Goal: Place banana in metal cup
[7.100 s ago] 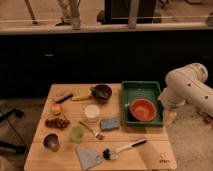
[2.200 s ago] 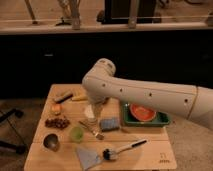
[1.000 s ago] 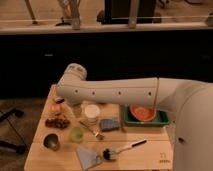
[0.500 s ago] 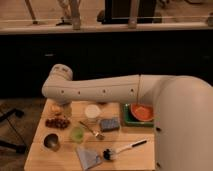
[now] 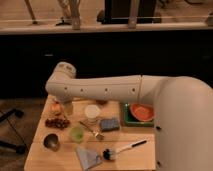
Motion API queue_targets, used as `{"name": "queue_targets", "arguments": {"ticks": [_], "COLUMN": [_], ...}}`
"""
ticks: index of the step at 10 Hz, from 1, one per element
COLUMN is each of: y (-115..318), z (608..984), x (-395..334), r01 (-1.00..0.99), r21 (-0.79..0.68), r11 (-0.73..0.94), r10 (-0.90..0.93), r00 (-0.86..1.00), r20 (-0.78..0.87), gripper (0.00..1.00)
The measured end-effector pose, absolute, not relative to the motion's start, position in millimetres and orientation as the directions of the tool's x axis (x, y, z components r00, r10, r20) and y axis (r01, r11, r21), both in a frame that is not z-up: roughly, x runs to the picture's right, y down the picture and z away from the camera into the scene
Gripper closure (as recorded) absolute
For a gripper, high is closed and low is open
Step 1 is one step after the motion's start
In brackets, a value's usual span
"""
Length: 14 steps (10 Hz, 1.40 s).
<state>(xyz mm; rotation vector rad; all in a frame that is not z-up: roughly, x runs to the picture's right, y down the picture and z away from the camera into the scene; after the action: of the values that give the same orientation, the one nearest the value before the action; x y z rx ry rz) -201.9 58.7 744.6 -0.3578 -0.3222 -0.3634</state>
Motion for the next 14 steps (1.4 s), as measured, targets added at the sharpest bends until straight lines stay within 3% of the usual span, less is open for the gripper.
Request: {"name": "queue_targets", "arguments": {"ticks": [5, 14], "y": [42, 24], "z": [770, 847], "x": [-193, -166], "r01": [0.380, 0.281], "r21": [-0.266, -0.323], "r11": [0.886, 0.904], "r10": [-0.242, -0.115], "r00": [0.868, 0.886], "r20": [0.434, 0.448], "gripper": [0.20, 0.20]}}
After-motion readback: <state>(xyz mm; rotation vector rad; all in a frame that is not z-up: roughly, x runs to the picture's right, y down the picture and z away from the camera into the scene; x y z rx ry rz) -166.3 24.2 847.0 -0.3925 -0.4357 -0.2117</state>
